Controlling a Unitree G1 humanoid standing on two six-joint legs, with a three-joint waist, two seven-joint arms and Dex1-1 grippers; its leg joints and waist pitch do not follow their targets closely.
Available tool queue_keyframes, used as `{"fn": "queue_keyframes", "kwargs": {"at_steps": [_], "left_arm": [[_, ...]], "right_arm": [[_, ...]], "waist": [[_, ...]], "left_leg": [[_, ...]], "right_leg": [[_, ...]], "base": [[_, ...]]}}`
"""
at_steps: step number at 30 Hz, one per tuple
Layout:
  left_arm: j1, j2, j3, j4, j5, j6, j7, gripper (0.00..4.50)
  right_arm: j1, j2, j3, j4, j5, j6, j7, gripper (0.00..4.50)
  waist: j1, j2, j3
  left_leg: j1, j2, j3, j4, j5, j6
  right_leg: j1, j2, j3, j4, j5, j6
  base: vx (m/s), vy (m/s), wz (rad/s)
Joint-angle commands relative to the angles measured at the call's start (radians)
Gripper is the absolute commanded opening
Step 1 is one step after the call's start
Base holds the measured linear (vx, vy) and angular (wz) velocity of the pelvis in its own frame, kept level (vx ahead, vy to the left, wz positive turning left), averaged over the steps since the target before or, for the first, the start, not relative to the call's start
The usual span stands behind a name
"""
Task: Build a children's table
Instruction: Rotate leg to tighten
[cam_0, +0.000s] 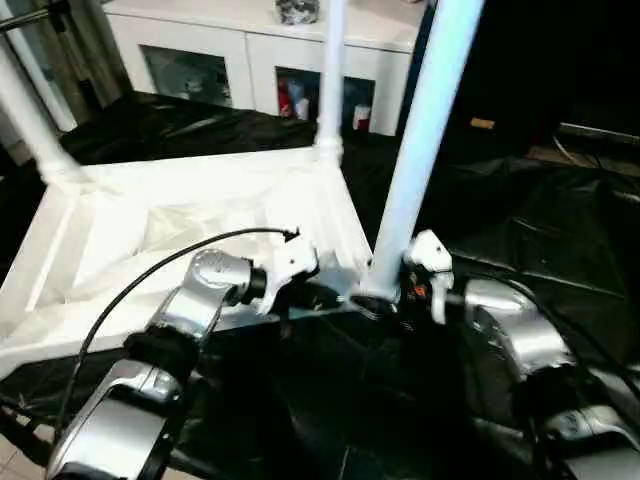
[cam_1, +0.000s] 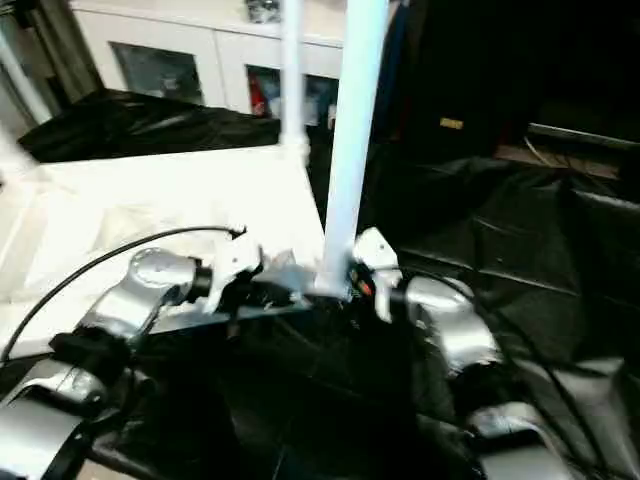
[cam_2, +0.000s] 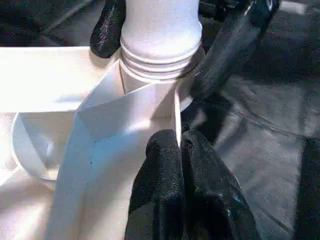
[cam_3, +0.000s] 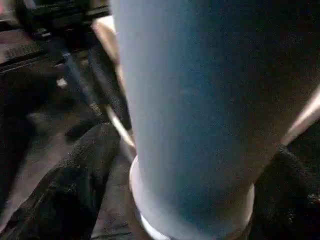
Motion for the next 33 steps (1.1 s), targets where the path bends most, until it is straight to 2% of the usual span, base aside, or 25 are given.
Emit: {"fn": "queue_keyframes", "kwargs": {"at_steps": [1, 5, 7, 10, 11, 16, 20, 22, 23, 25, 28, 30, 33], "left_arm": [[0.005, 0.000, -0.011, -0.027, -0.028, -0.014, -0.043, 0.00], [0.014, 0.017, -0.014, -0.037, -0.030, -0.009, -0.073, 0.00], [0.019, 0.023, -0.016, -0.047, -0.034, -0.004, -0.092, 0.00], [0.022, 0.025, -0.018, -0.052, -0.038, -0.002, -0.096, 0.00], [0.023, 0.025, -0.019, -0.053, -0.039, -0.002, -0.096, 0.00], [0.017, 0.009, -0.012, -0.042, -0.028, 0.001, -0.055, 0.00], [-0.004, -0.024, 0.001, -0.015, -0.018, 0.009, 0.018, 0.00], [-0.036, -0.063, 0.011, 0.023, 0.000, 0.024, 0.112, 0.00], [-0.046, -0.074, 0.013, 0.033, 0.005, 0.027, 0.138, 0.00], [-0.066, -0.098, 0.018, 0.053, 0.014, 0.035, 0.191, 0.00], [-0.104, -0.157, 0.033, 0.089, 0.027, 0.060, 0.324, 0.00], [-0.113, -0.173, 0.038, 0.098, 0.030, 0.067, 0.360, 0.00], [-0.122, -0.209, 0.041, 0.107, 0.033, 0.070, 0.405, 0.00]], "right_arm": [[0.014, -0.015, 0.017, -0.022, 0.001, 0.031, 0.041, 3.72], [0.020, -0.030, 0.019, -0.040, 0.013, 0.059, 0.071, 3.55], [0.022, -0.033, 0.023, -0.049, 0.020, 0.073, 0.080, 3.12], [0.026, -0.033, 0.025, -0.061, 0.025, 0.084, 0.084, 3.04], [0.027, -0.033, 0.026, -0.064, 0.026, 0.087, 0.085, 2.84], [0.043, -0.013, 0.026, -0.084, 0.031, 0.111, 0.072, 2.68], [0.033, 0.040, -0.001, -0.030, -0.001, 0.092, -0.069, 2.67], [0.010, 0.098, -0.027, 0.037, -0.033, 0.086, -0.229, 2.67], [0.003, 0.114, -0.036, 0.053, -0.039, 0.096, -0.274, 2.67], [-0.013, 0.149, -0.058, 0.087, -0.048, 0.101, -0.369, 2.66], [-0.047, 0.225, -0.100, 0.150, -0.052, 0.093, -0.547, 2.66], [-0.057, 0.246, -0.113, 0.166, -0.050, 0.093, -0.593, 2.66], [-0.077, 0.289, -0.096, 0.198, -0.081, 0.040, -0.651, 2.66]], "waist": [[0.003, -0.005, -0.062], [0.004, -0.005, -0.062], [0.004, -0.005, -0.062], [0.004, -0.006, -0.063], [0.004, -0.005, -0.063], [0.006, -0.008, -0.062], [-0.001, -0.009, -0.060], [-0.007, -0.008, -0.055], [-0.010, -0.010, -0.056], [-0.014, -0.008, -0.055], [-0.020, -0.003, -0.058], [-0.022, -0.005, -0.060], [-0.022, -0.006, -0.065]], "left_leg": [[0.004, 0.049, -0.016, -0.063, -0.125, 0.097], [0.005, 0.049, -0.017, -0.063, -0.126, 0.085], [0.004, 0.048, -0.017, -0.063, -0.124, 0.085], [0.004, 0.048, -0.017, -0.063, -0.116, 0.084], [0.004, 0.048, -0.017, -0.062, -0.116, 0.084], [0.004, 0.047, -0.017, -0.063, -0.120, 0.080], [0.005, 0.045, -0.018, -0.065, -0.136, 0.063], [0.009, 0.043, -0.019, -0.068, -0.167, 0.039], [0.010, 0.041, -0.021, -0.070, -0.175, 0.024], [0.010, 0.041, -0.022, -0.071, -0.174, 0.020], [0.010, 0.041, -0.022, -0.070, -0.169, 0.017], [0.009, 0.040, -0.023, -0.070, -0.151, 0.018], [0.004, 0.038, -0.020, -0.064, -0.104, 0.048]], "right_leg": [[0.055, -0.072, 0.049, -0.063, -0.077, -0.271], [0.055, -0.072, 0.050, -0.063, -0.084, -0.269], [0.056, -0.073, 0.049, -0.062, -0.083, -0.267], [0.055, -0.072, 0.049, -0.061, -0.073, -0.269], [0.054, -0.072, 0.049, -0.062, -0.074, -0.269], [0.055, -0.073, 0.049, -0.065, -0.098, -0.258], [0.051, -0.074, 0.050, -0.070, -0.142, -0.247], [0.047, -0.075, 0.052, -0.081, -0.225, -0.228], [0.049, -0.075, 0.051, -0.083, -0.260, -0.217], [0.047, -0.074, 0.052, -0.087, -0.271, -0.205], [0.047, -0.073, 0.052, -0.083, -0.230, -0.211], [0.051, -0.073, 0.052, -0.078, -0.185, -0.224], [0.057, -0.072, 0.052, -0.069, -0.086, -0.246]], "base": [[0.000, 0.000, 0.00], [0.000, 0.000, 0.00], [0.000, 0.000, 0.00], [0.000, 0.000, 0.00], [0.000, 0.000, 0.00], [0.000, 0.000, 0.00], [0.000, 0.000, 0.00], [0.000, 0.000, 0.00], [0.000, 0.000, 0.00], [0.000, 0.000, 0.00], [0.000, 0.000, 0.00], [0.000, 0.000, 0.00], [0.000, 0.000, 0.00]]}}
